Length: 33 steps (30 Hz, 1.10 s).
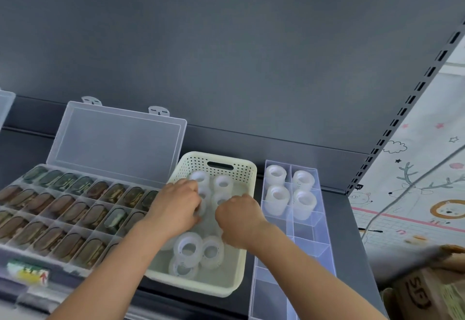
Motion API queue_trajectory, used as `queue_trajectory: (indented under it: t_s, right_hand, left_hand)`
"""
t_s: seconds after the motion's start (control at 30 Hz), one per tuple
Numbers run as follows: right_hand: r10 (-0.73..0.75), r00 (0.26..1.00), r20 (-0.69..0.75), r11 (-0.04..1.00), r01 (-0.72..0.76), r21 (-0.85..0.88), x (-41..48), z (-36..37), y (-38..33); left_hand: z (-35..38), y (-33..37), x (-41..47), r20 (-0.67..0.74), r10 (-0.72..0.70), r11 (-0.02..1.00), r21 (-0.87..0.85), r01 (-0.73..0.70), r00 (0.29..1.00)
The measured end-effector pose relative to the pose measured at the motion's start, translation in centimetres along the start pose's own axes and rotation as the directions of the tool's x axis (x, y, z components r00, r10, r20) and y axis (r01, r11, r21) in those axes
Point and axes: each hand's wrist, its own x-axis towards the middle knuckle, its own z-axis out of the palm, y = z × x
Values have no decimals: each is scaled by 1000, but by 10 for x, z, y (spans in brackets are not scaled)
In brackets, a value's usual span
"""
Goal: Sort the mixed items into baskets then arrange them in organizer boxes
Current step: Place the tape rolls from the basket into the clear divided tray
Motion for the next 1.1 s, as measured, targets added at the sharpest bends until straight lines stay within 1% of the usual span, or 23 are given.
queue_trajectory:
  t_s: [0.07, 0.1, 0.2, 0.27, 0.37, 0.43, 0.47, 0.57, 0.63, 0.8, 0.9, 1.0, 1.1]
  right_hand:
    - [49, 996, -80, 994, -40, 106, -3, -2, 3]
    - [89, 988, -124, 979, -63, 196, -7, -4, 6]
    - [247, 941, -233, 861, -103, 499, -23, -10, 20]
    - [332, 891, -308, 800, -93, 593, -38, -11, 31]
    - [471, 812, -344, 735, -145, 663, -65, -10, 53]
    - [553, 759, -345, 705, -205, 679, -82, -6, 68]
    - [577, 744, -337, 698, -236, 676, -89, -4, 74]
    - [606, 745, -278, 703, -338, 626, -109, 7, 88]
    - [617, 751, -235, 711, -405, 575, -118, 16, 93]
    - [595, 789, -154, 742, -464, 484, -121, 31, 95]
    - [582, 806, -107, 748, -479, 460, -116, 35, 95]
    - [585, 809, -49, 737, -506, 448, -111, 35, 96]
    - [557, 829, 47, 746, -524, 411, -107, 33, 100]
  left_hand:
    - [-5, 1, -1, -40, -28, 998, -60, 26, 999]
    - [-9, 2, -1, -70, -35, 995, -92, 29, 997]
    - [-26, 10, -2, -243, -31, 986, -165, -9, 970]
    - [-39, 21, -1, -343, -18, 975, -215, -60, 939]
    - [-50, 43, 1, -396, 33, 953, -264, -149, 918]
    - [-50, 59, 6, -389, 95, 941, -264, -210, 916]
    - [-49, 67, 10, -368, 140, 942, -237, -238, 919]
    - [-45, 89, 20, -258, 296, 933, -129, -336, 920]
    - [-41, 101, 25, -179, 367, 922, -61, -383, 913]
    - [-32, 120, 37, 12, 432, 897, 101, -431, 902]
    - [-29, 124, 44, 62, 439, 885, 144, -443, 897]
    - [-25, 127, 48, 59, 448, 883, 125, -452, 892]
    - [-19, 125, 50, 73, 471, 878, 54, -475, 879]
